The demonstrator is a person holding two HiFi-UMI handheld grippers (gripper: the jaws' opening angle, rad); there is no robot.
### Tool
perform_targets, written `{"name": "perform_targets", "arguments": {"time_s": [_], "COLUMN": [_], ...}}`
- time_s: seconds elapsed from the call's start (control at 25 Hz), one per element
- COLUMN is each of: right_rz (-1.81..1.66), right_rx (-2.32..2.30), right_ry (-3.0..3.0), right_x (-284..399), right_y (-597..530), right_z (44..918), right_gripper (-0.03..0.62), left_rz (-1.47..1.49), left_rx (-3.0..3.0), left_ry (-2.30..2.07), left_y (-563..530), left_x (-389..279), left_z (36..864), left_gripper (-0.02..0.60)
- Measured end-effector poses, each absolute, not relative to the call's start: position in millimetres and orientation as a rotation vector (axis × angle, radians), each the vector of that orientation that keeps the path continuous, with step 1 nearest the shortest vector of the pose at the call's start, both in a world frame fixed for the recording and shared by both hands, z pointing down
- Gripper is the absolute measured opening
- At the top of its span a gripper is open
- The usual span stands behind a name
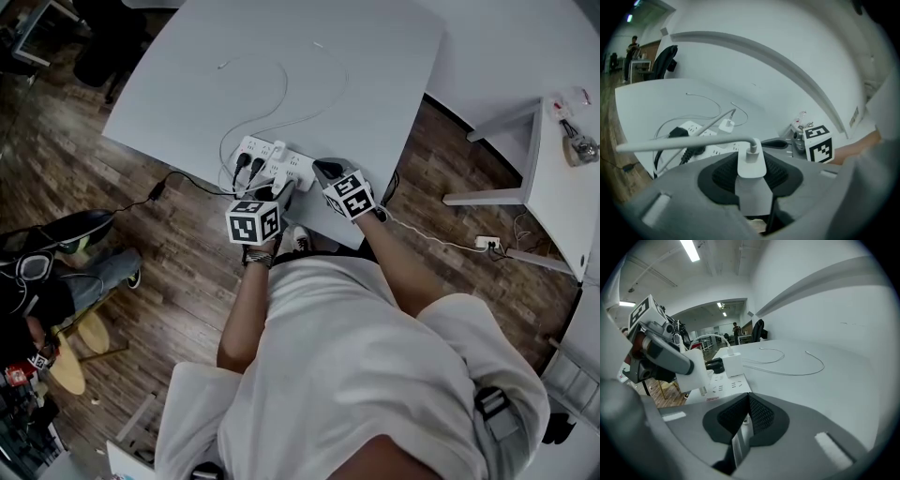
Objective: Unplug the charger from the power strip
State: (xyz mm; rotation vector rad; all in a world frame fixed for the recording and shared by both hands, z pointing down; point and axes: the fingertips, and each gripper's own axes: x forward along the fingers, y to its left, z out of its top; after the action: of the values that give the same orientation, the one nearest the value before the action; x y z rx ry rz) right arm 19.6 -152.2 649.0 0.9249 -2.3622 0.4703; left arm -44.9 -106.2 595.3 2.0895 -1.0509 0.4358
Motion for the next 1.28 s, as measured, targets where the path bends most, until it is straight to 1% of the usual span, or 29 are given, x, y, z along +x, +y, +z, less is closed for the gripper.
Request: {"name": "perform_targets", "arguments": {"time_s": [0.16, 0.36, 0.56, 0.72, 0.8, 0.84, 0.92, 1.04, 1.28], "right_rz": [0.516, 0.566, 0.617, 0.580, 0.549, 0.541, 0.531, 0.492, 0.455], "right_rx": [0.954, 1.021, 1.047, 1.114, 1.128, 1.136, 1.158, 1.174, 1.189], "right_ry": [-2.357, -2.353, -2.353, -2.361, -2.362, -2.363, -2.370, -2.382, -2.395], "right_x": [19, 20, 26, 30, 30, 29, 27, 23, 17], "right_y": [-153, -153, -150, -144, -141, -140, -139, -139, -138], "right_z": [649, 649, 646, 637, 633, 631, 625, 617, 604], "right_gripper": [0.003, 0.003, 0.003, 0.003, 0.003, 0.003, 0.003, 0.003, 0.003], "left_rz": [0.336, 0.286, 0.294, 0.292, 0.339, 0.375, 0.439, 0.496, 0.604], "left_rx": [2.000, 1.923, 1.896, 1.903, 1.930, 1.948, 1.983, 2.021, 2.077], "left_ry": [-0.985, -0.924, -0.883, -0.872, -0.881, -0.887, -0.900, -0.933, -0.927], "left_y": [-92, -82, -82, -83, -83, -83, -82, -87, -86], "left_x": [-52, -51, -47, -44, -45, -46, -47, -53, -67], "left_z": [607, 624, 640, 643, 644, 645, 646, 645, 650], "left_gripper": [0.143, 0.143, 0.144, 0.144, 0.146, 0.153, 0.187, 0.200, 0.267]}}
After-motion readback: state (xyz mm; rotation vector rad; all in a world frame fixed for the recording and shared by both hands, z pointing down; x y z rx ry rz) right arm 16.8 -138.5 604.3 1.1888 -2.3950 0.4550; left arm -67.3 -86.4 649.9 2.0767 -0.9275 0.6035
